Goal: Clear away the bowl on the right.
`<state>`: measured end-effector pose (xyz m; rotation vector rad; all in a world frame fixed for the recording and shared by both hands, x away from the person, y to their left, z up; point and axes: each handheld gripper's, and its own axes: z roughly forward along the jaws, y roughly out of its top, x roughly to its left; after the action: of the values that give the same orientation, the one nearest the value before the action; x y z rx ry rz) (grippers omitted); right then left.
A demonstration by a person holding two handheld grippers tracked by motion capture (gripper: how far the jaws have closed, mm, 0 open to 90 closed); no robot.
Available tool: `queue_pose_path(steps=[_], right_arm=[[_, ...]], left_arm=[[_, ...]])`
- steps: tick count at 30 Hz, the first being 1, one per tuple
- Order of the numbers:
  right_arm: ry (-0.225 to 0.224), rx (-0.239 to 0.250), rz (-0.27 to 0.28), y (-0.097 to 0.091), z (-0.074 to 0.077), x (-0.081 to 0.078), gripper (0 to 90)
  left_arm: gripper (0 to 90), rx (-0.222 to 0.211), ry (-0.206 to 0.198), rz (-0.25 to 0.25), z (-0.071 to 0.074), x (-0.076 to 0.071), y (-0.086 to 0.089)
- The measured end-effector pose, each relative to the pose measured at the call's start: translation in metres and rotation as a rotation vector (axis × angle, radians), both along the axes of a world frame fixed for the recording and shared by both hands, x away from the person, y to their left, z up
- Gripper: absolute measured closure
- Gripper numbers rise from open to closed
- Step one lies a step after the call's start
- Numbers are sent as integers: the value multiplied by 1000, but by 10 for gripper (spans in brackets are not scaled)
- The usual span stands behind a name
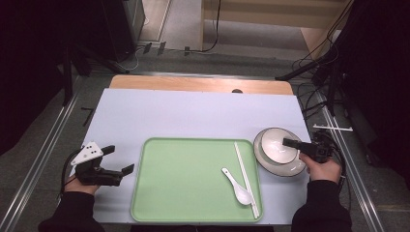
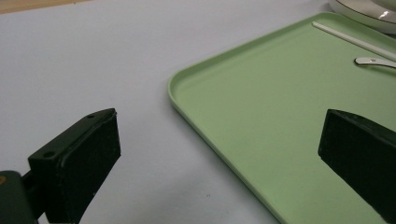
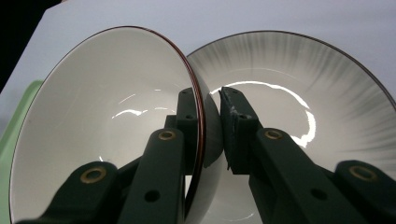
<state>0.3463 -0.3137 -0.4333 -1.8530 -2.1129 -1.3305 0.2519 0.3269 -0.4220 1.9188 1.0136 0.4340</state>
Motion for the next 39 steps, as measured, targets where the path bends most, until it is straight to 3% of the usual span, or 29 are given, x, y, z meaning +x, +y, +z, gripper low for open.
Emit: queue_pose_path(steps=[39], right_arm=[[12,-4,184,59,14,-16,793]], left_arm=[[0,2,0,0,0,0,0]])
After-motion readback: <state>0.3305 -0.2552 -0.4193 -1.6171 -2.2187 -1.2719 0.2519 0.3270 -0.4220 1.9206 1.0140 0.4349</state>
